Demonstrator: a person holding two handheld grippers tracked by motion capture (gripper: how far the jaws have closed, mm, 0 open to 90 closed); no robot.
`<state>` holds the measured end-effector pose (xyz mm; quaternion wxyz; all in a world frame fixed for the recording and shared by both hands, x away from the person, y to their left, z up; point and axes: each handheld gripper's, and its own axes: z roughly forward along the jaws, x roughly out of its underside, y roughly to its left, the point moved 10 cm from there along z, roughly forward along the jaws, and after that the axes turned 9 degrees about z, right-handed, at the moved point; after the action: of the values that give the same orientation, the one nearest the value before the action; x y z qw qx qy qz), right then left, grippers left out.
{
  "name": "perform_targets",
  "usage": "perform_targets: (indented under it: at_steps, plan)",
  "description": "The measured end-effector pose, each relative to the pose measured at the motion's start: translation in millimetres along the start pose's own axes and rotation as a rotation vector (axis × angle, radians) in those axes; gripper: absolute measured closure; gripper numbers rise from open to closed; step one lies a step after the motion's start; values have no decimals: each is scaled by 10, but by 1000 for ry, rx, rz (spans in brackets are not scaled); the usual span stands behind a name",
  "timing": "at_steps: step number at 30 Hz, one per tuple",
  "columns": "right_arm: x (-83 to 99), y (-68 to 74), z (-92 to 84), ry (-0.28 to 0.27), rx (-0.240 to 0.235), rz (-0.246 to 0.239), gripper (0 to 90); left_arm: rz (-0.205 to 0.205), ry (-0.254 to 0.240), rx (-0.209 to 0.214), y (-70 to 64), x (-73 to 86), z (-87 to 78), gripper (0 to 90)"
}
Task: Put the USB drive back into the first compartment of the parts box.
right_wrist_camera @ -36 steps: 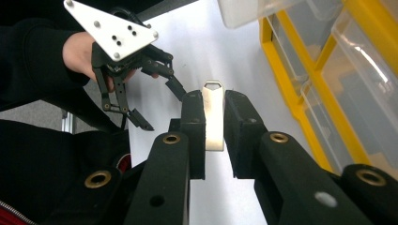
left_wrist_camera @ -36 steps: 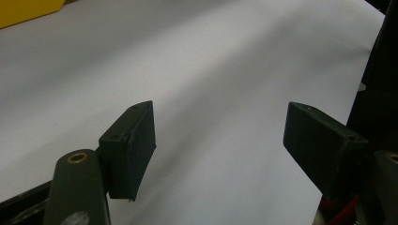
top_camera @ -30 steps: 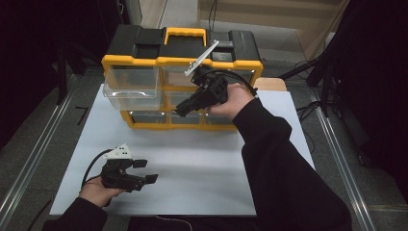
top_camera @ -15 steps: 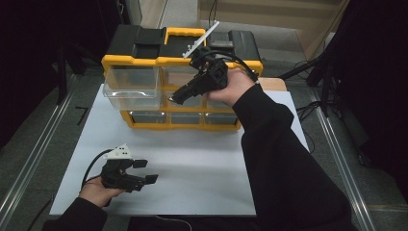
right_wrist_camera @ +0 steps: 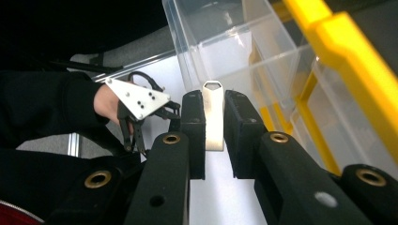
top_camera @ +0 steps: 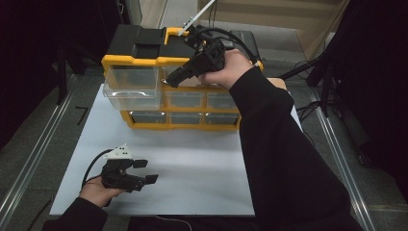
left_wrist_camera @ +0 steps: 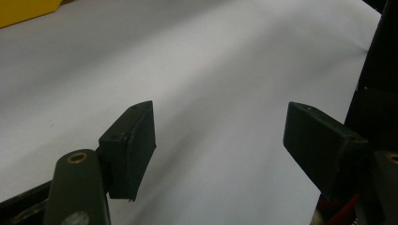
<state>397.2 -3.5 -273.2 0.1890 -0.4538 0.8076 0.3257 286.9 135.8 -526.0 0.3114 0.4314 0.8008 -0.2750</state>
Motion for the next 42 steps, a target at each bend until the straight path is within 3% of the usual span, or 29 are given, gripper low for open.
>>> perform_targets:
  at_steps: [11, 29, 38, 39, 42]
  plan:
    - [-207, 66, 32, -7, -9, -15, 767, -5, -1, 3, -1, 0, 2, 267]
    - [-539, 127, 457, 2, 12, 10, 766, -5, -11, 4, -1, -10, -2, 268]
    - [-566, 126, 614, 17, 23, 13, 759, -6, -17, 16, -6, -26, -2, 268]
    - [-568, 117, 625, 16, 25, 15, 751, -5, -19, 17, -8, -26, -4, 267]
    - [-579, 96, 647, -8, 34, 45, 557, -5, -17, 14, -6, -19, -6, 268]
